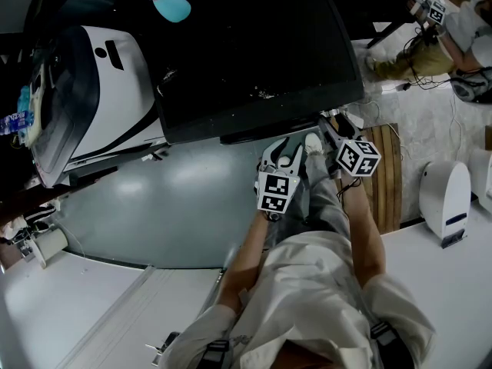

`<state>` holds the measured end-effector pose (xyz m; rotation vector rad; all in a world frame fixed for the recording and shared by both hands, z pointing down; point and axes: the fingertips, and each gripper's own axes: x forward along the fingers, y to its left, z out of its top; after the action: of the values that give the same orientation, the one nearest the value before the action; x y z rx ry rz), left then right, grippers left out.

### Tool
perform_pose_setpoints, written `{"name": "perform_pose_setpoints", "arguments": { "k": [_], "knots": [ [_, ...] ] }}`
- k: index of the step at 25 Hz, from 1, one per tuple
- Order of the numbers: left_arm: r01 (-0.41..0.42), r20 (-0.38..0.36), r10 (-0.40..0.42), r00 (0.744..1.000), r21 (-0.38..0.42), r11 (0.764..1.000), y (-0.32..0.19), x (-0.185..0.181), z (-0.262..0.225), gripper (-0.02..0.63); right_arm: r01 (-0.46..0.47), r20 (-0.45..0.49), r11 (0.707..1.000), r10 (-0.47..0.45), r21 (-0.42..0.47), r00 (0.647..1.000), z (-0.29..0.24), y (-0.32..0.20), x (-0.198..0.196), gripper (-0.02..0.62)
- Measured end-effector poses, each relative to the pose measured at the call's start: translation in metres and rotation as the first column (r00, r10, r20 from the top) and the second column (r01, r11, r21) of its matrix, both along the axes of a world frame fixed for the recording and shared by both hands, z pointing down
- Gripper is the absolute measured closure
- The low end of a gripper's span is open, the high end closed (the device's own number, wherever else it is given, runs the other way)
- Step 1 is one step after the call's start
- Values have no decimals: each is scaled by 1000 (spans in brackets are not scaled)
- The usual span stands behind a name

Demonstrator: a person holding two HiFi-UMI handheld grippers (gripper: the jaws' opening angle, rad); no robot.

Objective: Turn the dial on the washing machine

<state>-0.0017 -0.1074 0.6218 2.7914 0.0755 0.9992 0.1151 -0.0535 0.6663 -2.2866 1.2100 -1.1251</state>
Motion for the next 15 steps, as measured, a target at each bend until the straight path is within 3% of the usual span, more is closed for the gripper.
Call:
{"name": "perform_pose_setpoints", "arguments": {
  "k": [15],
  "knots": [
    [-1,7,1,1000,-4,1000,3,-1,3,468,-90,149,984,67,155,987,2,3,2,325]
  ]
}}
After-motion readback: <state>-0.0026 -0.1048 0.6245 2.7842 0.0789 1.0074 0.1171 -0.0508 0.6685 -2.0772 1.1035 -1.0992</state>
